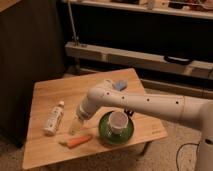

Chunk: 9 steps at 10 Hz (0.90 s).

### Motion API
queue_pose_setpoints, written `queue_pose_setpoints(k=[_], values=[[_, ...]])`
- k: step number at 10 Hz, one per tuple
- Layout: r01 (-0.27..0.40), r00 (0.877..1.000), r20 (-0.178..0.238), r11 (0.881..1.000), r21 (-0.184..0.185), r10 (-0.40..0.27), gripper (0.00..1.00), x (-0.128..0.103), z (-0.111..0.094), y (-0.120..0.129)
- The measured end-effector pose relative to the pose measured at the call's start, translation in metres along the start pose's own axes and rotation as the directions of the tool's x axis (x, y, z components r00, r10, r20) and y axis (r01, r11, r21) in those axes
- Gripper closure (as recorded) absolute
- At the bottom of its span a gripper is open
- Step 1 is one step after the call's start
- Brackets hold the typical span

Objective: Place the pepper in the ceramic cup

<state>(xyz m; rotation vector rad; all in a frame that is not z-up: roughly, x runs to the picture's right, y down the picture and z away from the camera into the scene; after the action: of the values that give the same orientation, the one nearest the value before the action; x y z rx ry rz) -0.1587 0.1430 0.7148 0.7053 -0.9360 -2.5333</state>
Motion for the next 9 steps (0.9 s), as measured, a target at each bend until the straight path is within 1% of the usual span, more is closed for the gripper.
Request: queue_pose_setpoints(k=[1,2,3,4,5,6,7,8,9], values=[[0.021,1.000,-0.002,1.000,-0.012,-0.021,0.20,0.006,0.000,0.001],[0.030,1.000,-0.002,0.999,-0.010,-0.030,0.20,0.008,0.006,0.002],[0.027,1.000,-0.005,1.000,0.011,-0.027,0.20,0.005,0.012,0.004],[0.015,1.000,0.000,0.997,0.076,-0.015,0.20,0.000,0.021,0.005],[0.011,1.000,0.012,0.988,0.156,-0.013,0.20,-0.002,0.028,0.005],[0.019,0.999,0.035,0.973,0.229,-0.028,0.20,-0.002,0.033,-0.002],[0.031,0.998,0.050,0.969,0.244,-0.044,0.20,-0.003,0.035,-0.009],[0.049,0.994,0.086,0.970,0.237,-0.072,0.20,-0.007,0.035,-0.023],[0.078,0.986,0.126,0.972,0.223,-0.108,0.20,-0.008,0.037,-0.037]])
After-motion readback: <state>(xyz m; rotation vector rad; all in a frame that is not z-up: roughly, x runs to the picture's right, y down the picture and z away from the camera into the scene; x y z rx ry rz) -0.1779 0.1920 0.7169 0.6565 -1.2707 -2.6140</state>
